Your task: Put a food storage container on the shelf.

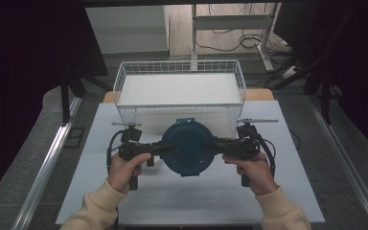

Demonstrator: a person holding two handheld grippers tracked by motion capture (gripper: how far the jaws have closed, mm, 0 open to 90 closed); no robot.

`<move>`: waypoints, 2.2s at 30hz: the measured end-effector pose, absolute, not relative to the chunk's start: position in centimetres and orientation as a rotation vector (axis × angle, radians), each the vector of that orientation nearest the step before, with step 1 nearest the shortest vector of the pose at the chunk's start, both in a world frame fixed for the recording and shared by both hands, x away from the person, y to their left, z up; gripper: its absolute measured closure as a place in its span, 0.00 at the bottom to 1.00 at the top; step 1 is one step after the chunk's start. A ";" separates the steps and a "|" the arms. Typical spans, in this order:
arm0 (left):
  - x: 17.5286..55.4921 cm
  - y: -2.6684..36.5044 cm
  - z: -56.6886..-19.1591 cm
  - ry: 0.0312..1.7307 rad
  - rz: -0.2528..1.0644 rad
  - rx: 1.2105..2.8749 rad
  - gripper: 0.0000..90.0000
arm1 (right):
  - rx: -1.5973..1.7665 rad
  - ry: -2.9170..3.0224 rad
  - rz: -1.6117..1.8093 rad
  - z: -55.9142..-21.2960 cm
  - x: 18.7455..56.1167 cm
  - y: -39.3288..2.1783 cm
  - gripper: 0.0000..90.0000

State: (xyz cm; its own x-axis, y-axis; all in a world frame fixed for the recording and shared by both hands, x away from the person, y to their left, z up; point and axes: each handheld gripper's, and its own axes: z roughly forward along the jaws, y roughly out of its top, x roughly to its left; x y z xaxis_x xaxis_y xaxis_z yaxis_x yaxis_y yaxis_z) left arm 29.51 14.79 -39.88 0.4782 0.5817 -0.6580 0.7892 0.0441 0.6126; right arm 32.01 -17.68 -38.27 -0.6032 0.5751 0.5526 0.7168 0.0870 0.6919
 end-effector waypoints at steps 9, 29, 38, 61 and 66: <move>30.5 15.3 -37.8 1.183 -0.214 1.655 0.44 | -1.307 -2.212 -1.568 -36.4 33.0 -17.2 0.47; 32.8 16.5 -34.4 1.174 -0.192 1.649 0.44 | -1.282 -2.226 -1.588 -33.0 35.5 -15.9 0.48; 33.7 17.0 -33.1 1.169 -0.184 1.644 0.44 | -1.278 -2.232 -1.589 -31.6 36.5 -15.5 0.48; 37.5 18.3 -30.1 1.165 -0.191 1.645 0.44 | -1.262 -2.242 -1.587 -28.4 40.0 -14.4 0.48; 38.5 18.5 -29.6 1.169 -0.195 1.645 0.44 | -1.264 -2.236 -1.584 -28.1 41.0 -14.1 0.48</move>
State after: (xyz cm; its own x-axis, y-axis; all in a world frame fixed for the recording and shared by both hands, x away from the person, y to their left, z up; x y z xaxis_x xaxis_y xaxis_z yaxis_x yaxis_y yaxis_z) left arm 38.49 18.52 -29.61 0.5076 0.5880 -0.6298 0.7603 0.0381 0.6484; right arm 41.02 -14.08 -28.11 -0.6429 0.5531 0.5298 0.6831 0.1013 0.7232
